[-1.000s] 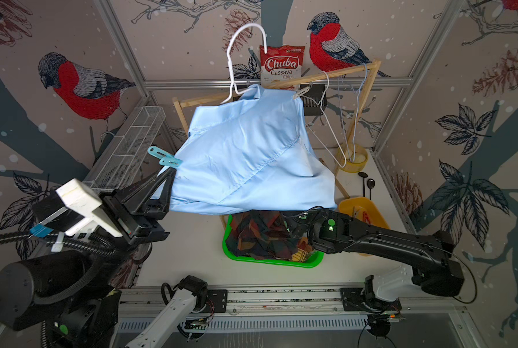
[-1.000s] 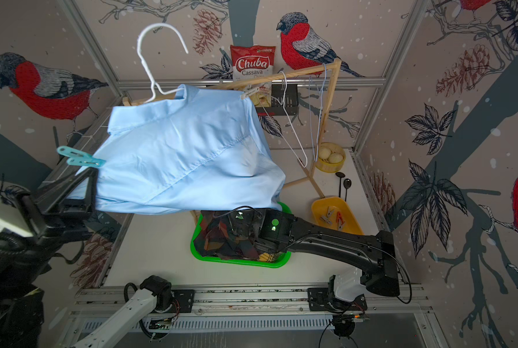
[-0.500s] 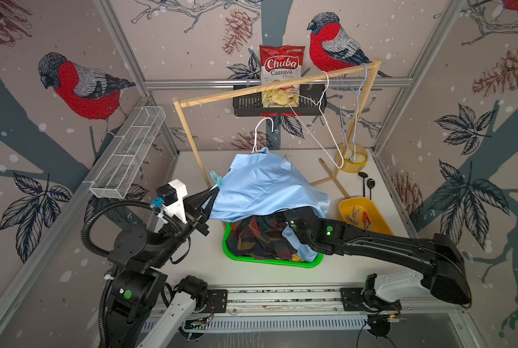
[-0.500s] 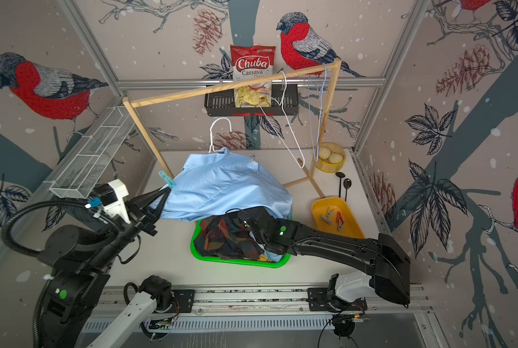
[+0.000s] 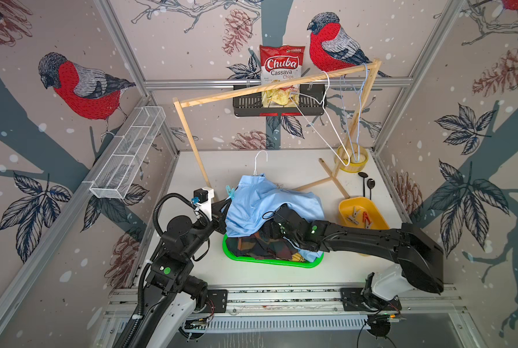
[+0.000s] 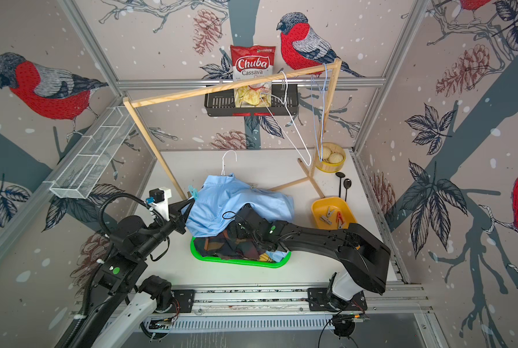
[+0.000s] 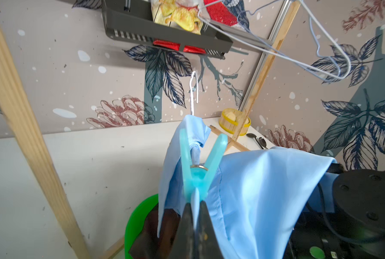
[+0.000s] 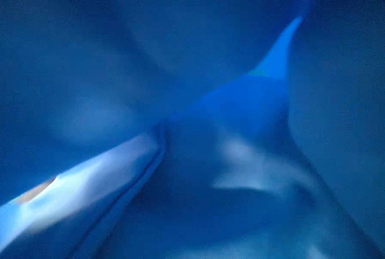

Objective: Remove the clothespins securing long-sleeve shirts to the hanger
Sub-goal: Place the long-sleeve shirt at the bin.

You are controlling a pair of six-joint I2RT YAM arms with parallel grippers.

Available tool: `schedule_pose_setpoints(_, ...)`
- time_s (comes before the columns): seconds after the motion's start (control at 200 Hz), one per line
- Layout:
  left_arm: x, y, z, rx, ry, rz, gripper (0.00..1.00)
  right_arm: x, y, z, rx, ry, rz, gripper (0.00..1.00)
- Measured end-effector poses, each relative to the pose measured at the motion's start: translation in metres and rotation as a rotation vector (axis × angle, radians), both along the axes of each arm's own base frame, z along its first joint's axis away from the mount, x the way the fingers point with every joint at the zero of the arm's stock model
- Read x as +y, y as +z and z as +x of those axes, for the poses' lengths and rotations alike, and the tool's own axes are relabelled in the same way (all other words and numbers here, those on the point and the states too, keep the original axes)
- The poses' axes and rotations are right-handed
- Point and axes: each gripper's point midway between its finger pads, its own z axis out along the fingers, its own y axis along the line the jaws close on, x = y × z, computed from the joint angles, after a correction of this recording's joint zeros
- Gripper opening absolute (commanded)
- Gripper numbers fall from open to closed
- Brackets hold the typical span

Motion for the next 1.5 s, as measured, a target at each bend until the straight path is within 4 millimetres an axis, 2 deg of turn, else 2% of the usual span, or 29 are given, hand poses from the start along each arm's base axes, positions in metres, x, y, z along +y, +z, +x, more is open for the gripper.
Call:
schedule_pose_setpoints(0.095,0.0,-0.015,0.004,0.032,0.011,-0.005,0.0,0.006,-0.003,-0.012,0.045,0.057,0.018,1.0)
schedule_pose_setpoints(0.175,0.0,-0.021,0.006,0.047,0.017,-0.006,0.0,0.011,0.002,-0.026,0.084,0.124,0.049,1.0)
schedule_pose_setpoints(0.315,0.002,-0.023,0.012,0.055,0.038,0.0,0.0,0.017,0.026,-0.051,0.13,0.248,0.126,1.0)
schedule_pose_setpoints(0.521,0.001,-0.023,0.019,0.069,0.052,0.013,0.0,0.012,0.063,-0.08,0.185,0.388,0.207,1.0)
schedule_pose_setpoints(0.651,0.001,-0.023,0.021,0.069,0.061,0.025,0.0,0.0,0.103,-0.094,0.171,0.445,0.288,1.0)
schedule_pose_setpoints(0.836,0.0,-0.022,0.024,0.065,0.067,0.046,0.0,-0.03,0.18,-0.101,0.045,0.465,0.456,1.0)
schedule_pose_setpoints(0.891,0.0,-0.022,0.025,0.062,0.065,0.052,0.0,-0.038,0.196,-0.099,0.011,0.456,0.486,1.0)
schedule_pose_setpoints(0.951,-0.002,-0.02,0.024,0.056,0.06,0.057,0.0,-0.047,0.205,-0.086,-0.031,0.404,0.496,1.0)
schedule_pose_setpoints(1.051,-0.006,-0.017,0.022,0.042,0.04,0.066,0.0,-0.064,0.19,-0.047,-0.052,0.262,0.436,0.97)
schedule_pose_setpoints(1.162,-0.014,-0.01,0.018,0.013,0.007,0.083,0.0,-0.094,0.147,0.004,-0.025,0.058,0.335,0.91)
schedule_pose_setpoints(1.247,-0.02,-0.006,0.014,-0.008,-0.02,0.097,0.0,-0.105,0.127,0.03,-0.017,-0.033,0.292,0.87)
schedule_pose_setpoints(1.377,-0.03,0.003,0.007,-0.058,-0.064,0.109,0.0,-0.086,0.091,0.041,0.037,-0.032,0.217,0.85)
schedule_pose_setpoints(1.497,-0.041,0.012,0.002,-0.101,-0.108,0.118,0.0,-0.042,0.043,0.023,0.111,0.067,0.129,0.84)
